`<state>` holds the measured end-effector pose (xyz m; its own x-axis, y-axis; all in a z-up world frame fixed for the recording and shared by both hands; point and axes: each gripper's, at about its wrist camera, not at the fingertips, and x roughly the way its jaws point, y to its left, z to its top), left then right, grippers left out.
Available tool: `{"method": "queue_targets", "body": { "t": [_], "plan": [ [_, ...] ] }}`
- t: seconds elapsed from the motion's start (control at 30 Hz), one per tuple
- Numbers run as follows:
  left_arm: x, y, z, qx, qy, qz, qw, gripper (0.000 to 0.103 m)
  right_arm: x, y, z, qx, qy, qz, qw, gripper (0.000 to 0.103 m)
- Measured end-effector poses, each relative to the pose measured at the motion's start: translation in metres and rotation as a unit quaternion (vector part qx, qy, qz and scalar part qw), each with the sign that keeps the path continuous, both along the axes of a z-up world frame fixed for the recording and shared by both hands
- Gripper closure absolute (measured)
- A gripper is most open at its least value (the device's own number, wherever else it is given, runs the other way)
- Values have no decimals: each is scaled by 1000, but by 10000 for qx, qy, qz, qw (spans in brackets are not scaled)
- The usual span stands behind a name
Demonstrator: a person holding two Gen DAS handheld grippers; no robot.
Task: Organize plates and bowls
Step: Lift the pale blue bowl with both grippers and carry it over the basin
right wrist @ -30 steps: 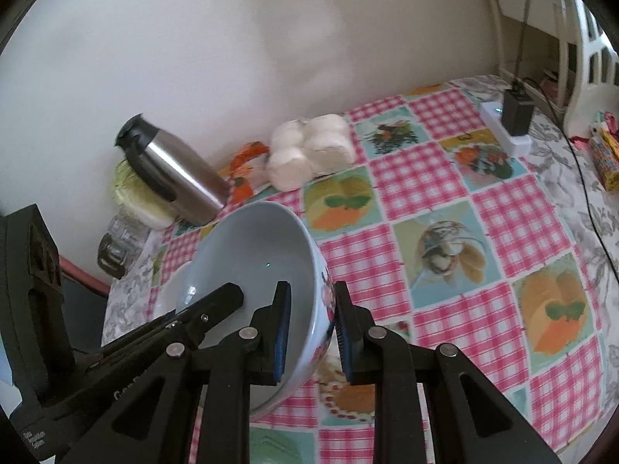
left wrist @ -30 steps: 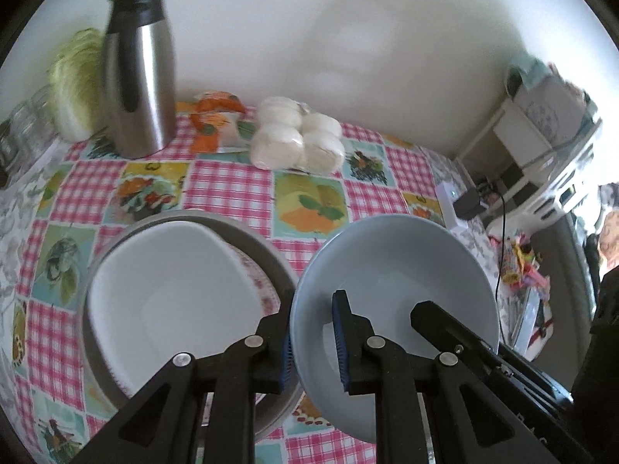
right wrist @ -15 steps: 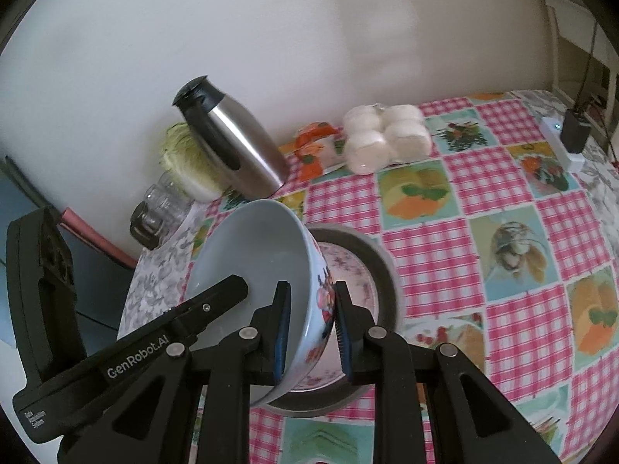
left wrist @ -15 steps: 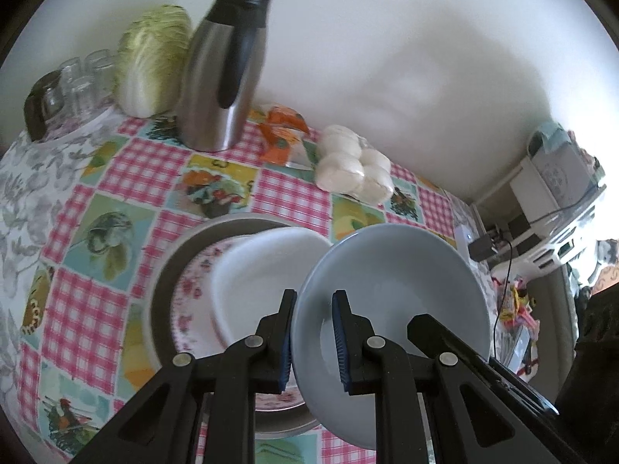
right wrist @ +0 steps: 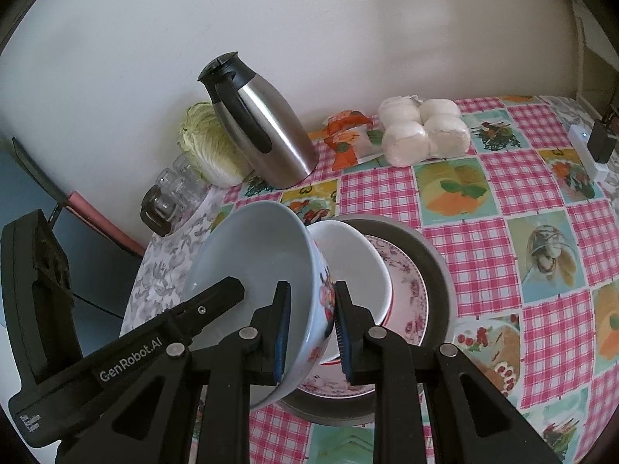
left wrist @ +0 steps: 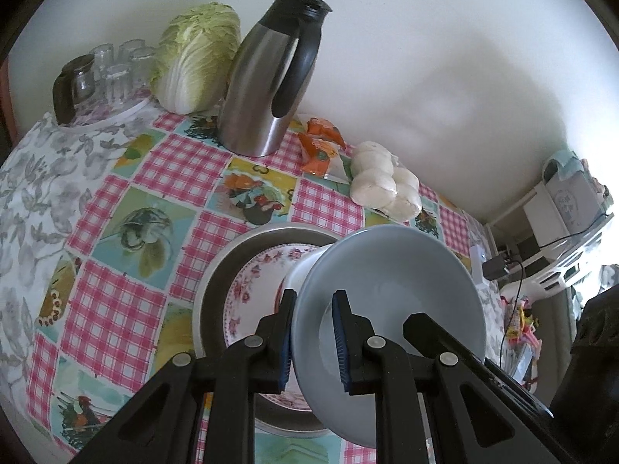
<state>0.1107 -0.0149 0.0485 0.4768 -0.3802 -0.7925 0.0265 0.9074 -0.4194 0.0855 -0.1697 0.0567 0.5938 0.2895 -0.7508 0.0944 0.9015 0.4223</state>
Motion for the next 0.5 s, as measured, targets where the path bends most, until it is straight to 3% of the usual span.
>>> {"method": "queue_targets", "body": {
  "t": [0.5],
  "plan": [
    [7,-10,-14,35,63,-53,10000,83,9,-5,-12,-273,48,-105,9996,80]
  ]
}}
